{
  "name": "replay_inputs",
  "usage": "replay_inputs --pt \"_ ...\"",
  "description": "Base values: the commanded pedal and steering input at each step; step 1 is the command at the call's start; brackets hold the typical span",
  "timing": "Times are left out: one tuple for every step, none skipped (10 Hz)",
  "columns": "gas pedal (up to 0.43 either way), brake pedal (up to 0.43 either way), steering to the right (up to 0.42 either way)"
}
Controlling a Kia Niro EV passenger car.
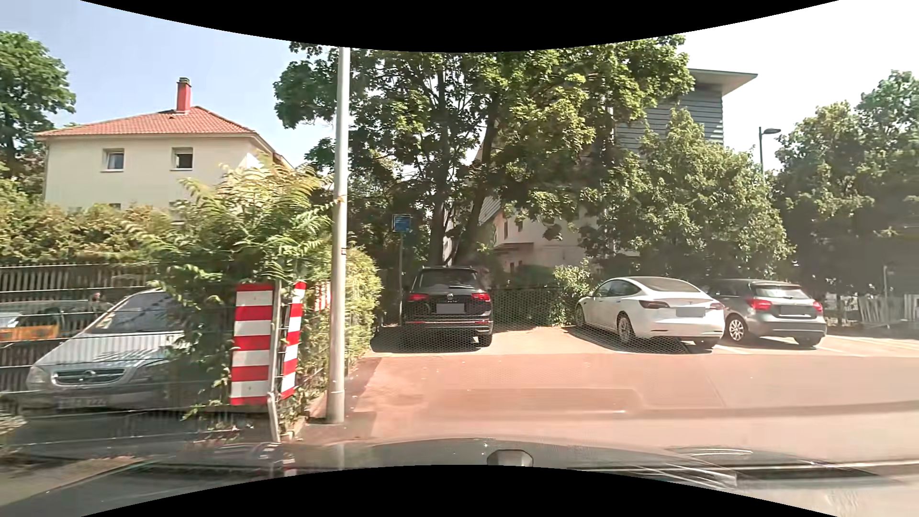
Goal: Follow the waypoints while adhering to traffic rules and regulations
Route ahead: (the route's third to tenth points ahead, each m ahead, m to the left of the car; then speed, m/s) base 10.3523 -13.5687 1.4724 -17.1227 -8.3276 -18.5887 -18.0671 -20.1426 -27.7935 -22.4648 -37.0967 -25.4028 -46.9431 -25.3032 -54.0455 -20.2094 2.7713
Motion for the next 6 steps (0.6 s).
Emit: replay_inputs --pt "0.000 0.000 0.349" --pt "0.000 0.000 0.379" --pt "0.020 0.000 0.399" --pt "0.020 0.000 0.428" --pt "0.020 0.000 0.452" --pt "0.020 0.000 0.478"
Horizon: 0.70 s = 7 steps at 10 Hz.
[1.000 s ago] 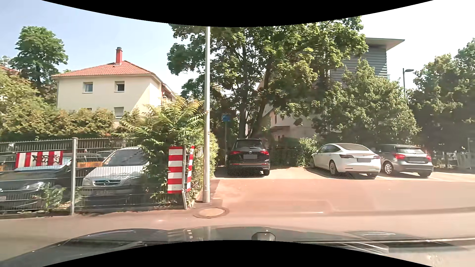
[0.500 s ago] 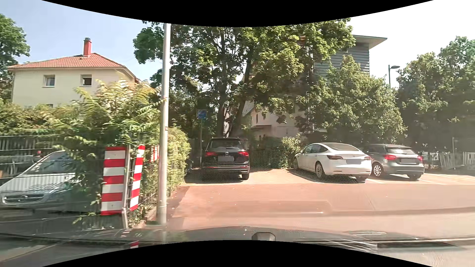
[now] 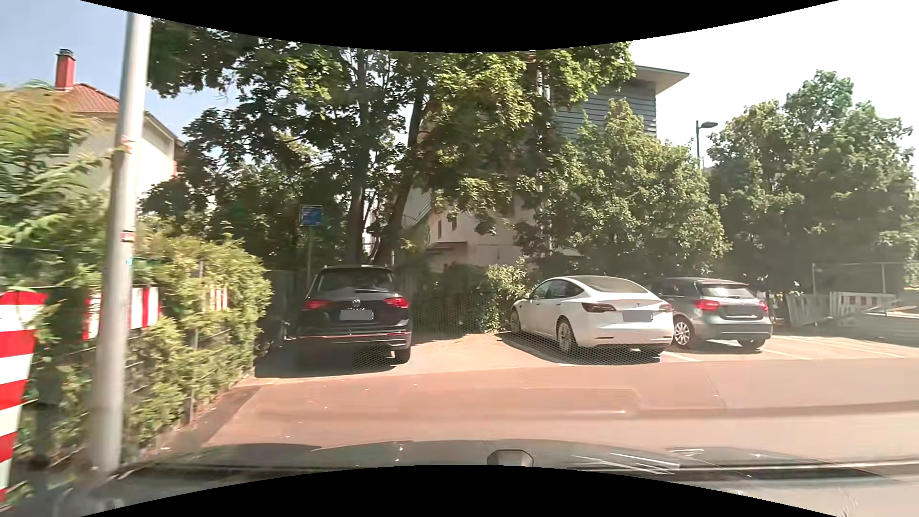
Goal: Follow the waypoints while adhering to traffic rules and regulations
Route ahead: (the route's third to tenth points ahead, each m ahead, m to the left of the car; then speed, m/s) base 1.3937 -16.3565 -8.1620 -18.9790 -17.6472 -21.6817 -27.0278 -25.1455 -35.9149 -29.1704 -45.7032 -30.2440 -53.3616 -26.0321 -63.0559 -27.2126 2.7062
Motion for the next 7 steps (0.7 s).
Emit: replay_inputs --pt "0.020 0.000 0.496" --pt "0.020 0.000 0.512" --pt "0.020 0.000 0.522" --pt "0.020 0.000 0.528" --pt "0.020 0.000 0.533" --pt "0.028 0.000 0.536" --pt "0.028 0.000 0.545"
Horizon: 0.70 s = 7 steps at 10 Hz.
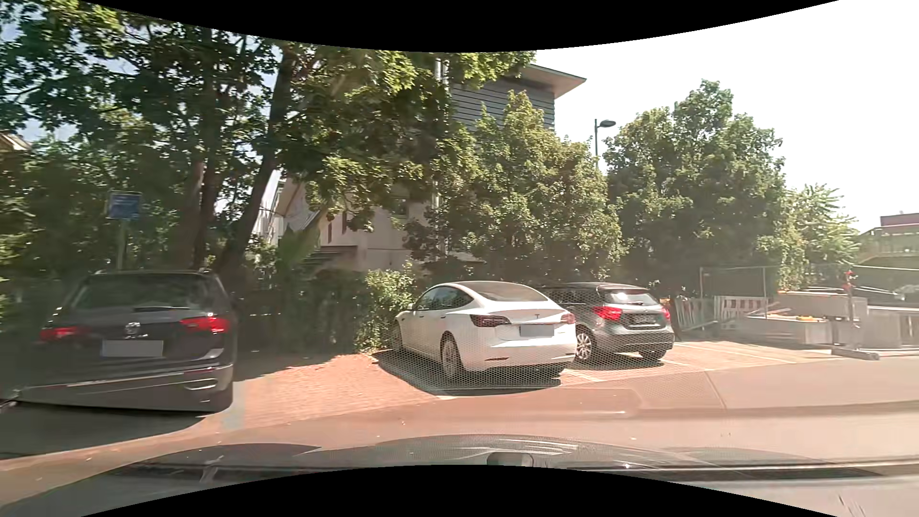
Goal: Follow the waypoints while adhering to traffic rules and regulations
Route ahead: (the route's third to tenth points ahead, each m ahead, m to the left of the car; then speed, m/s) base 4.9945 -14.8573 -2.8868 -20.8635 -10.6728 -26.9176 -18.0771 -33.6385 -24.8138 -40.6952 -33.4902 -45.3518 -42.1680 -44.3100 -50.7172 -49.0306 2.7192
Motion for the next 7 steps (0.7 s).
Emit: replay_inputs --pt "0.028 0.000 0.558" --pt "0.047 0.000 0.572" --pt "0.059 0.000 0.582" --pt "0.059 0.000 0.589" --pt "0.059 0.000 0.596" --pt "0.059 0.000 0.600" --pt "0.059 0.000 0.600"
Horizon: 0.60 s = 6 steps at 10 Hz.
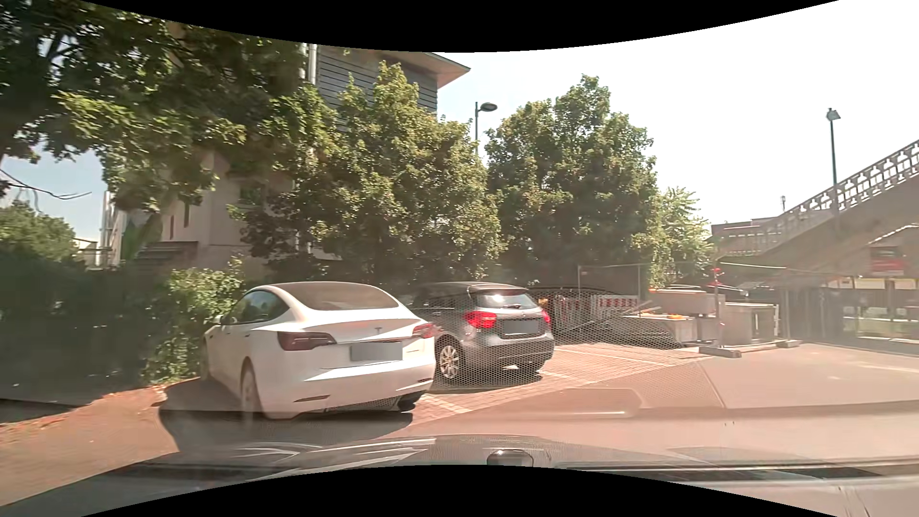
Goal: Follow the waypoints while adhering to traffic rules and regulations
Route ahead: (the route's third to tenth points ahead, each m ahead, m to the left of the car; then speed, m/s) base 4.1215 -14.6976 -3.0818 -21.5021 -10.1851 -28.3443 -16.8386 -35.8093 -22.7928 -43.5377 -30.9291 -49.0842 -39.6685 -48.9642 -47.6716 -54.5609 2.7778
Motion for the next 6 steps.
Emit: replay_inputs --pt "0.059 0.000 0.600" --pt "0.059 0.000 0.596" --pt "0.059 0.000 0.595" --pt "0.039 0.000 0.595" --pt "0.028 0.000 0.595" --pt "0.020 0.000 0.594"
